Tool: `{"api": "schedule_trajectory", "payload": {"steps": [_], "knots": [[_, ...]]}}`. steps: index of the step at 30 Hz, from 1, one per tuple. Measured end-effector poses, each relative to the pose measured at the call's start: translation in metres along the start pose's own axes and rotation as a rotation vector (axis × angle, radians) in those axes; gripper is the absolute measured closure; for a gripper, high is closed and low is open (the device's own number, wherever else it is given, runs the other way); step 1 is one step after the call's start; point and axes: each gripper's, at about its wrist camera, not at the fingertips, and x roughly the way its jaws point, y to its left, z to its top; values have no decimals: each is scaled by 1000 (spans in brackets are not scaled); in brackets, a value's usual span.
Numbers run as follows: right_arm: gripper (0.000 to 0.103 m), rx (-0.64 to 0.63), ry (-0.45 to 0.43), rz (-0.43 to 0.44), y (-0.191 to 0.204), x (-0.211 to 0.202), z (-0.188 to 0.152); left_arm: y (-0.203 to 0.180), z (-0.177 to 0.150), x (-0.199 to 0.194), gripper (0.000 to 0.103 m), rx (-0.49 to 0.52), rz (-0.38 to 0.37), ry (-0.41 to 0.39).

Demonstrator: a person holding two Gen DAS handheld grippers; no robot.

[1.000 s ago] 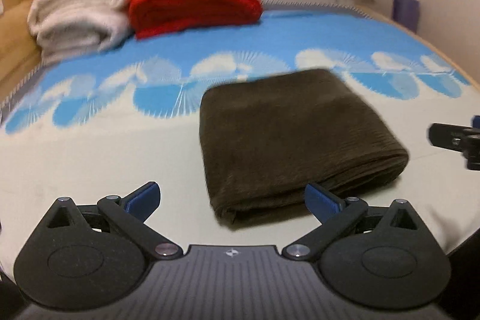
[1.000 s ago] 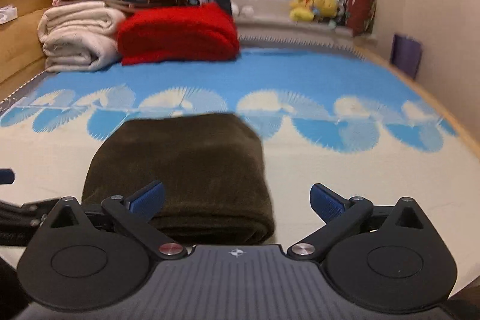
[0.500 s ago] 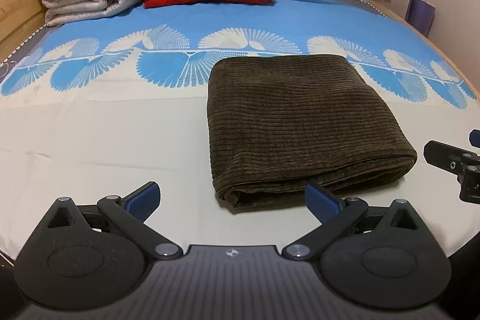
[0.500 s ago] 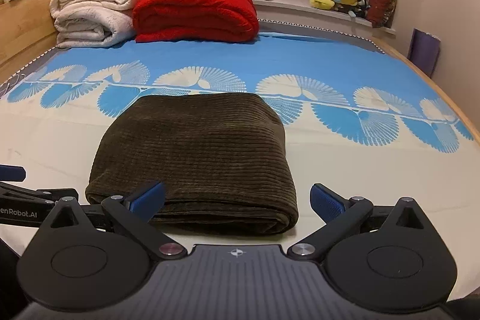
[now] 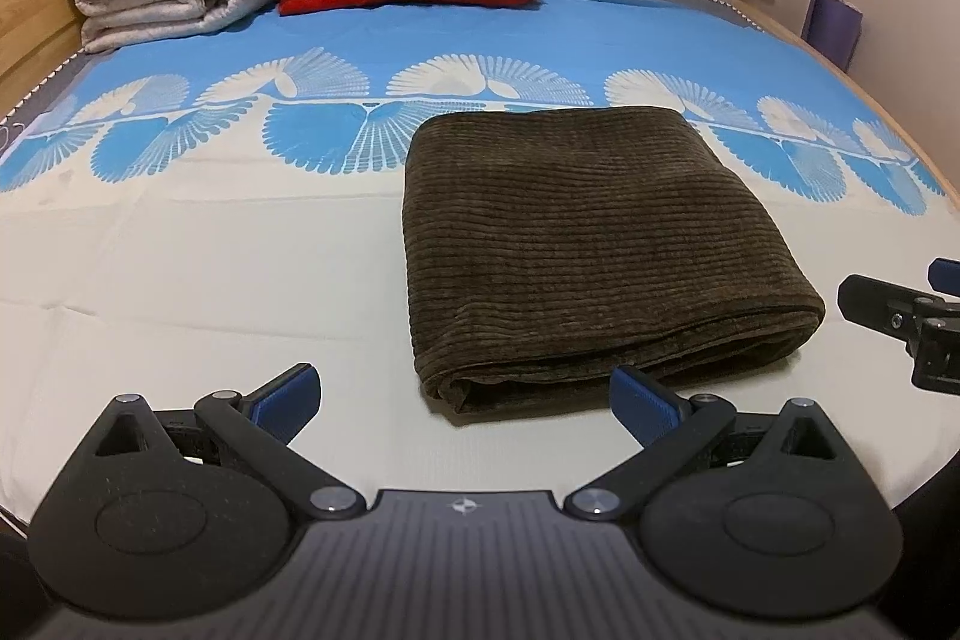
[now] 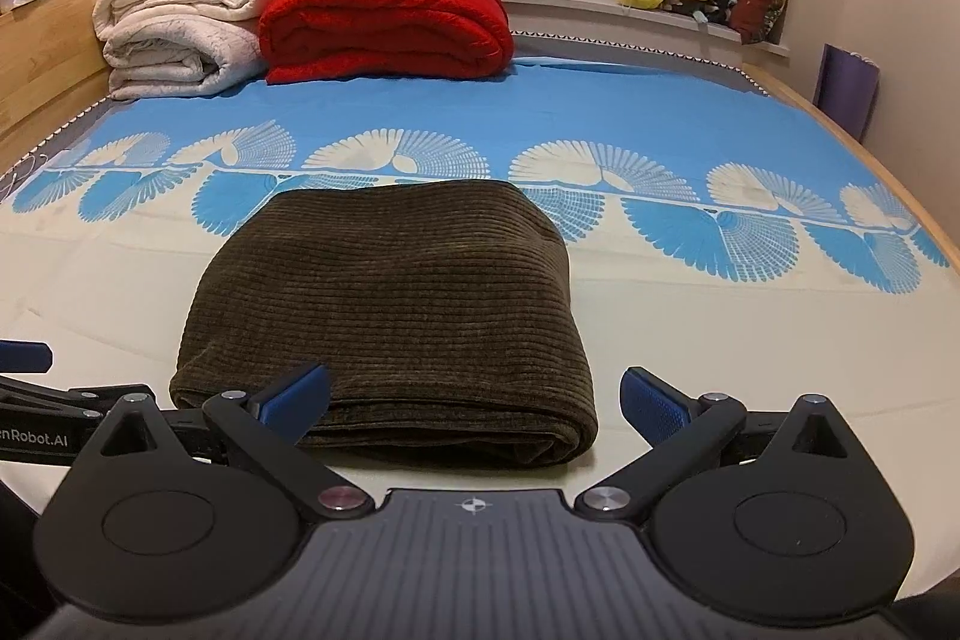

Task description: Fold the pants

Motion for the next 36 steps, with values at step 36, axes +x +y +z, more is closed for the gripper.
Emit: {"api": "schedule_trajectory", "payload": {"steps": [36], "knots": [[1, -2, 8, 6, 1, 0, 0, -1, -1, 1, 0, 6, -10, -2]]}}
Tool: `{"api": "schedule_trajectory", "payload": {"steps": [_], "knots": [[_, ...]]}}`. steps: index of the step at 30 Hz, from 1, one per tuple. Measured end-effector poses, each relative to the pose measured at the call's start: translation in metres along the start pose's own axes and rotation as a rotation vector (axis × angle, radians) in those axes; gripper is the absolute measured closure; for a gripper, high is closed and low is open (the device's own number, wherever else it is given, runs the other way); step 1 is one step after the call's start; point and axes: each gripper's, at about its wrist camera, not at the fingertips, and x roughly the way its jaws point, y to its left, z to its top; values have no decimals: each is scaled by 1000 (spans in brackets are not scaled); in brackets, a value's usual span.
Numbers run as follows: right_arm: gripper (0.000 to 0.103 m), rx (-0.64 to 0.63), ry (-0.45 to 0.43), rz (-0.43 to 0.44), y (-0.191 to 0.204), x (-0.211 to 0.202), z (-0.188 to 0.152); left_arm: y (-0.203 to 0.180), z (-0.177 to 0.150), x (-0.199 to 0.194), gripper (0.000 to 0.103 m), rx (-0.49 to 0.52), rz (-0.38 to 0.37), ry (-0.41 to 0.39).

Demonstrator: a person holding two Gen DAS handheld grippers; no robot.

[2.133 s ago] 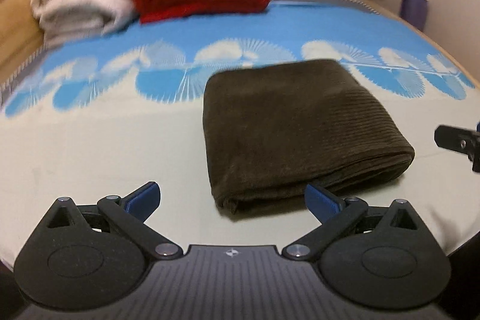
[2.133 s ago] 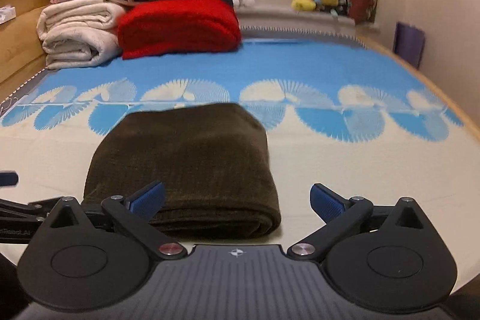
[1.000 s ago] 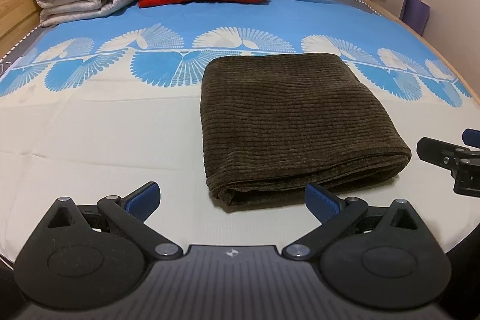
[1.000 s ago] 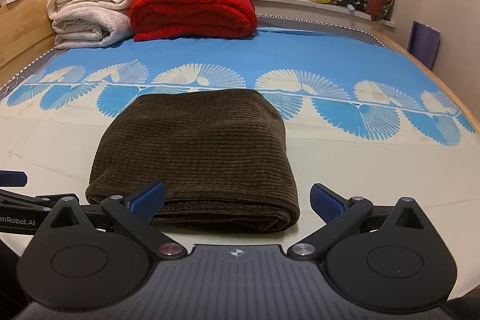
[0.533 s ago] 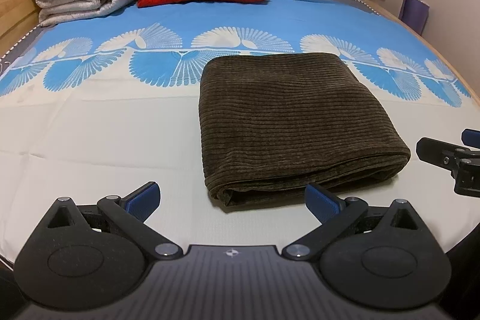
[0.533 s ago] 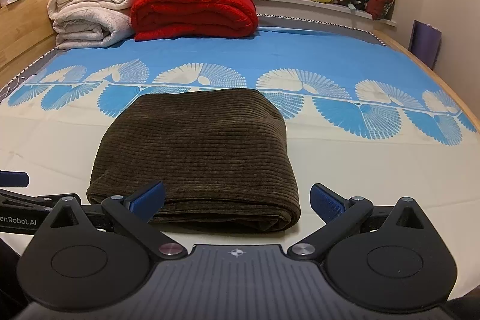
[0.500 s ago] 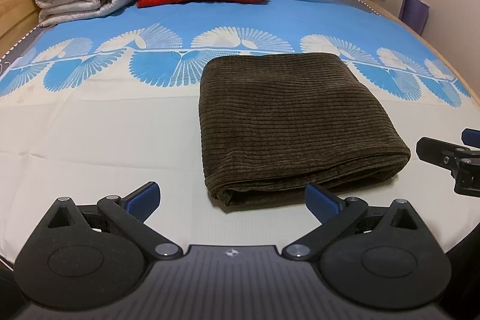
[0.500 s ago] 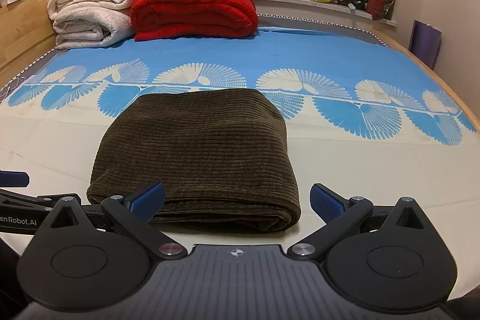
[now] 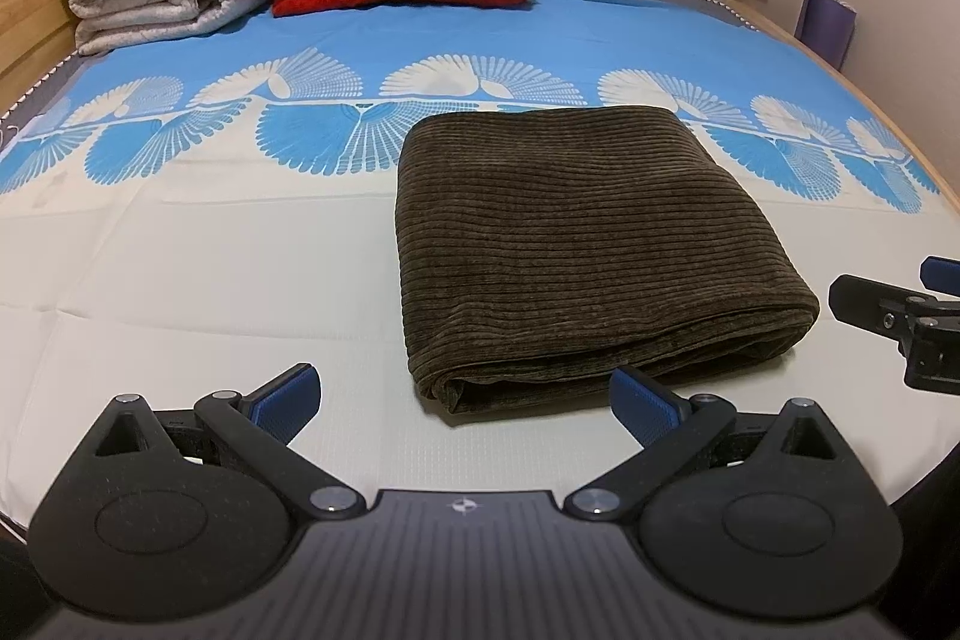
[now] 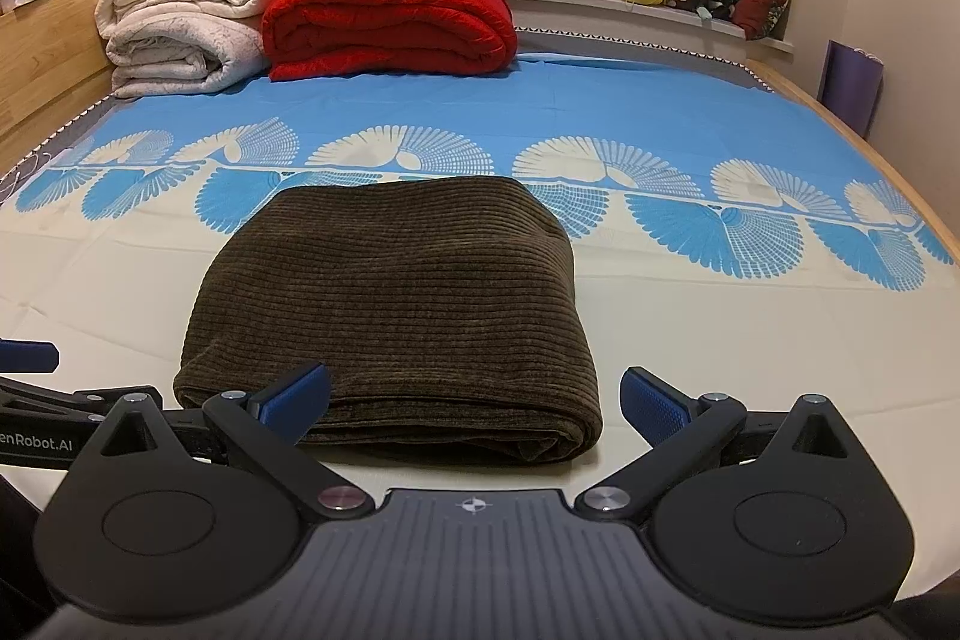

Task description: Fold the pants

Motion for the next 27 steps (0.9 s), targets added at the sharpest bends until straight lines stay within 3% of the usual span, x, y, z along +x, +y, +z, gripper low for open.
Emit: {"api": "schedule_trajectory", "payload": {"steps": [27], "knots": [[1, 4, -2, 2, -1, 0, 0, -4, -2, 0, 0, 18, -7, -5]]}}
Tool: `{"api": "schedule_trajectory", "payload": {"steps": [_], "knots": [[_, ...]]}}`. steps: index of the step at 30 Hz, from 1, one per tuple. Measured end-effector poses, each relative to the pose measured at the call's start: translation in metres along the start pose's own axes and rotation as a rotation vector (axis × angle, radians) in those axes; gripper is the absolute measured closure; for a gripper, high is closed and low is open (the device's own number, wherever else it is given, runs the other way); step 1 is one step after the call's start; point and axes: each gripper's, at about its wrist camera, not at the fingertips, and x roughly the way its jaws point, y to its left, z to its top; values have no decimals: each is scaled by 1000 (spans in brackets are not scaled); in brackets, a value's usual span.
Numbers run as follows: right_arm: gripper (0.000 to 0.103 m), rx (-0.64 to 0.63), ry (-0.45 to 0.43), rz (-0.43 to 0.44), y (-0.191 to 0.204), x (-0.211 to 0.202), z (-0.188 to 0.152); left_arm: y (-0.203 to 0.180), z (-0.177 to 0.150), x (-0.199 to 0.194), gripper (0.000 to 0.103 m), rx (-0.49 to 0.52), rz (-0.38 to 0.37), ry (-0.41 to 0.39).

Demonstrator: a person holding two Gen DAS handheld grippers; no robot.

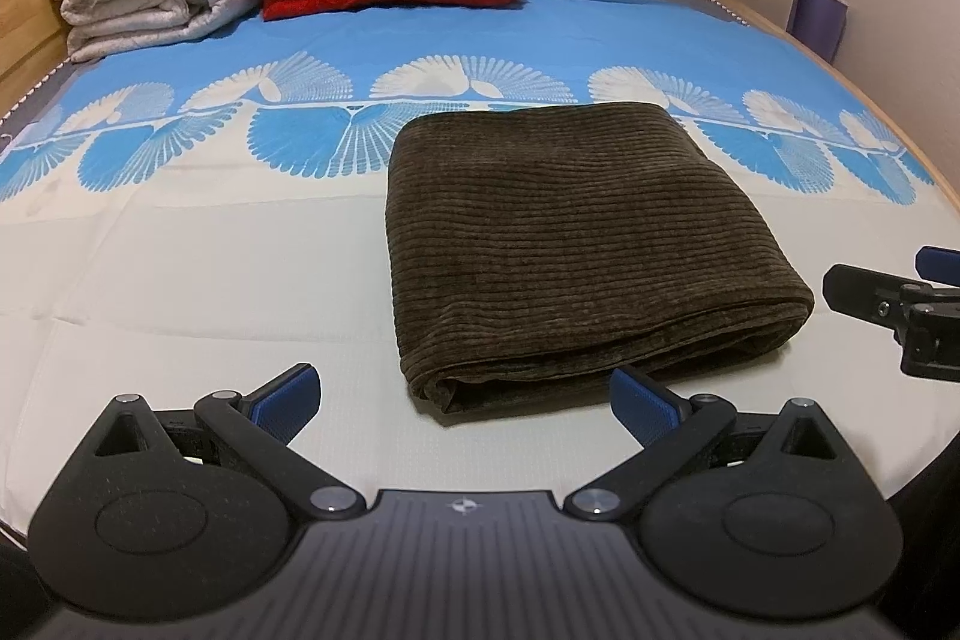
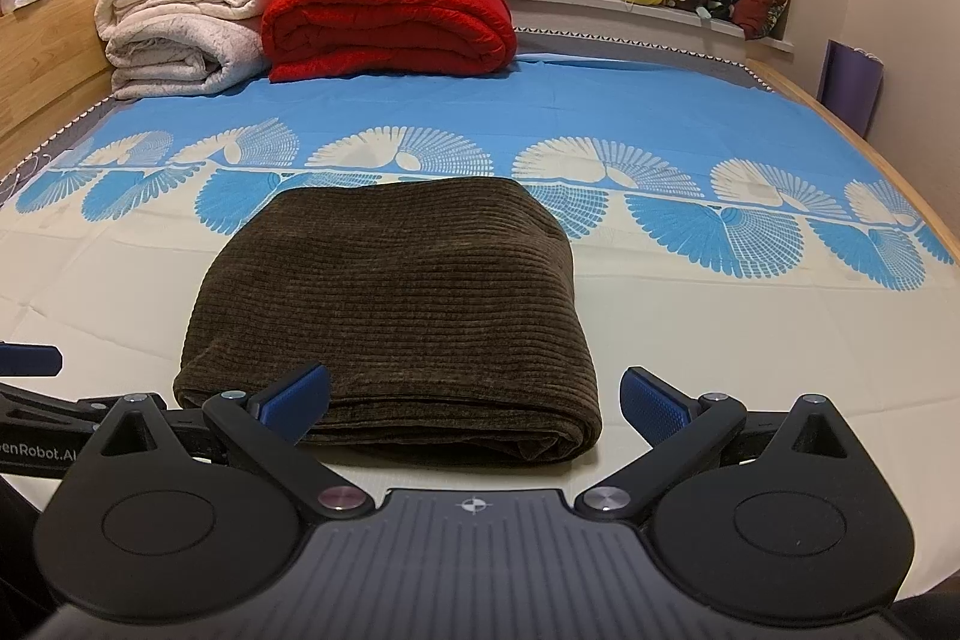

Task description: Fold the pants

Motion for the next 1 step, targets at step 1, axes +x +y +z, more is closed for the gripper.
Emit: {"api": "schedule_trajectory", "payload": {"steps": [1], "knots": [[1, 1, 1, 0, 0, 0, 0, 0, 0, 0, 0, -1, -1, 0]]}}
